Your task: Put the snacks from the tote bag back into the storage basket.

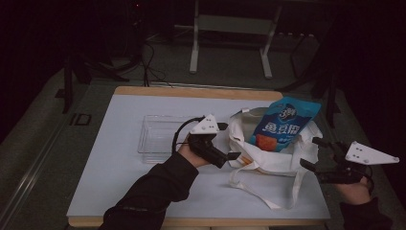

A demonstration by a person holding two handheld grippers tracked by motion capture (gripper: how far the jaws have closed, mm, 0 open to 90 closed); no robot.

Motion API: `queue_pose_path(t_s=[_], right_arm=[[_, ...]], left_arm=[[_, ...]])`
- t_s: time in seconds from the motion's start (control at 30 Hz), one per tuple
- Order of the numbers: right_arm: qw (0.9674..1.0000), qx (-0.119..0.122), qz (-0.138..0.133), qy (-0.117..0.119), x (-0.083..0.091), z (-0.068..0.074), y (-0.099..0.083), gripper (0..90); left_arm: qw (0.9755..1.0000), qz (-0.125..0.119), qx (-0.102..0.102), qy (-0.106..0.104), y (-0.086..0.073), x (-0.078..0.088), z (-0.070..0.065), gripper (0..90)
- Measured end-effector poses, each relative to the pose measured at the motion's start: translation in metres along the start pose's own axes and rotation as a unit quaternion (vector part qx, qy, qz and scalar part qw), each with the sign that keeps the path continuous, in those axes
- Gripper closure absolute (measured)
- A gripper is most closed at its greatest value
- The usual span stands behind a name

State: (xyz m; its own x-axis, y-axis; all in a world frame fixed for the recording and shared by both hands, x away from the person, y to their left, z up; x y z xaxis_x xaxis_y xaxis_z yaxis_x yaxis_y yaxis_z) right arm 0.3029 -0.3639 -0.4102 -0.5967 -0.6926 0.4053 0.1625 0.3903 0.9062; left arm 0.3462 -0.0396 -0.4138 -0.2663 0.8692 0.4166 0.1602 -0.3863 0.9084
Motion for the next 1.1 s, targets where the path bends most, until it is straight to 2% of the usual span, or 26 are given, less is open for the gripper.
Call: queue_pose_path(t_s=[0.13, 0.2, 0.37, 0.47, 0.57, 0.67, 0.83, 0.87, 1.0, 1.03, 1.1], right_arm=[[1.0000, -0.001, 0.006, -0.002, -0.001, -0.010, 0.000, 14.3], [1.0000, -0.001, 0.008, -0.005, -0.001, -0.015, 0.000, 14.4], [0.9997, -0.008, 0.018, -0.014, -0.005, -0.030, -0.001, 14.3], [0.9995, -0.012, 0.025, -0.013, -0.007, -0.037, -0.003, 14.4], [0.9991, -0.021, 0.032, -0.017, -0.010, -0.046, -0.006, 14.4], [0.9988, -0.027, 0.034, -0.024, -0.013, -0.056, -0.011, 17.8], [0.9979, -0.042, 0.039, -0.033, -0.018, -0.073, -0.016, 18.1], [0.9978, -0.044, 0.038, -0.033, -0.019, -0.076, -0.016, 20.5], [0.9973, -0.047, 0.042, -0.037, -0.024, -0.086, -0.017, 21.4], [0.9970, -0.049, 0.045, -0.038, -0.025, -0.088, -0.017, 21.4], [0.9968, -0.051, 0.050, -0.036, -0.029, -0.092, -0.018, 21.6]], left_arm=[[1.0000, 0.000, -0.003, 0.001, 0.009, -0.016, 0.005, 1.4], [1.0000, -0.003, 0.003, -0.005, 0.013, -0.024, 0.007, 1.5], [0.9999, -0.008, -0.007, -0.007, 0.019, -0.043, 0.013, 4.6], [0.9999, -0.005, -0.011, -0.003, 0.022, -0.053, 0.019, 5.6], [1.0000, -0.001, -0.004, 0.001, 0.025, -0.062, 0.026, 6.8], [0.9999, -0.003, -0.008, 0.006, 0.028, -0.067, 0.031, 13.3], [0.9997, 0.011, -0.010, 0.019, 0.030, -0.080, 0.038, 15.2], [0.9997, 0.013, -0.009, 0.021, 0.030, -0.083, 0.040, 15.5], [0.9992, 0.029, -0.006, 0.026, 0.028, -0.094, 0.047, 22.1], [0.9992, 0.031, -0.004, 0.025, 0.028, -0.096, 0.048, 22.2], [0.9992, 0.037, -0.001, 0.018, 0.028, -0.100, 0.049, 28.2]])
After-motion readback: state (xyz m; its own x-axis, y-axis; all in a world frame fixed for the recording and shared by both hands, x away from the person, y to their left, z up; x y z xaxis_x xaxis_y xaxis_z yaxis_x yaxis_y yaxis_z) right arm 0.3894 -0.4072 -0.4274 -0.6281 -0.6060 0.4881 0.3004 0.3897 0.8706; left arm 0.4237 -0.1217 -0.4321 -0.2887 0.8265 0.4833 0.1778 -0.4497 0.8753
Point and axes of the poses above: each handheld gripper's, and its own axes: x roughly backward along the jaws, y roughly out of its top, z roughly to its left, the point moved 5 cm from there along -x, roughly forward along the jaws, and after that the axes turned 6 degrees about z, right-handed, at the moved point
